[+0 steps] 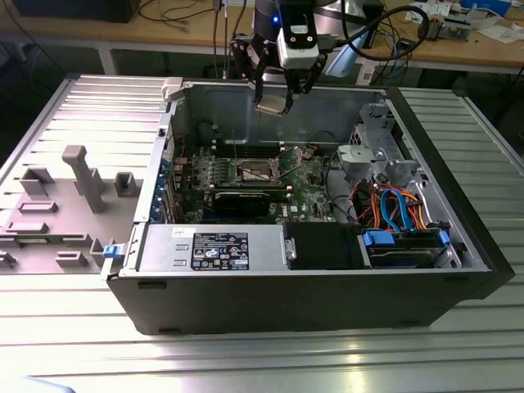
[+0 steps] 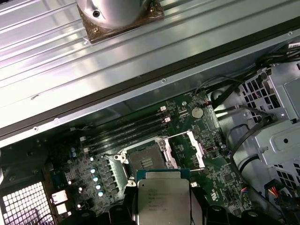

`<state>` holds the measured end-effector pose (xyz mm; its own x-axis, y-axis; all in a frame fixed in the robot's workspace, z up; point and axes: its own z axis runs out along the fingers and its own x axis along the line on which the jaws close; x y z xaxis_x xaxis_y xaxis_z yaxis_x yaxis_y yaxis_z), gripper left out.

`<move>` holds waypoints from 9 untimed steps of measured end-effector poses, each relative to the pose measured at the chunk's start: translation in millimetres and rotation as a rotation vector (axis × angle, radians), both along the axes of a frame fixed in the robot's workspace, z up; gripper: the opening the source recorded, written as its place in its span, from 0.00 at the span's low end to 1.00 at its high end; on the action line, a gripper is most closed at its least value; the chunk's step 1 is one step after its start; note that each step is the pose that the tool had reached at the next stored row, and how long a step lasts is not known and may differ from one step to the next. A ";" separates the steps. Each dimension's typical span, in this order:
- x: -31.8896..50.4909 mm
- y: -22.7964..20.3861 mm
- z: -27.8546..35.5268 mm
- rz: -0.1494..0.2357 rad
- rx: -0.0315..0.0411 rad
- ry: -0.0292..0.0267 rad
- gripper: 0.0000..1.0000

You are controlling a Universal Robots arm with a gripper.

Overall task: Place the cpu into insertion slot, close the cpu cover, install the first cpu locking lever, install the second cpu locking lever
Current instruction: 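Place the cpu into insertion slot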

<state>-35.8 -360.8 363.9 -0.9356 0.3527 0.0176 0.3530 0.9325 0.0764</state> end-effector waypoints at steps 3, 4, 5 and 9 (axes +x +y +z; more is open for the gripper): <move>0.0 0.0 -0.3 -0.015 0.0000 -0.0001 0.55; 0.0 0.0 -0.5 -0.027 0.0001 0.0000 0.55; 0.0 0.0 -0.8 -0.040 0.0001 -0.0001 0.55; -0.1 -0.7 -1.8 -0.062 0.0002 -0.0001 0.55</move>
<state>-35.8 -361.6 362.1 -0.9121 0.4096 0.0176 0.4097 0.9090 0.0766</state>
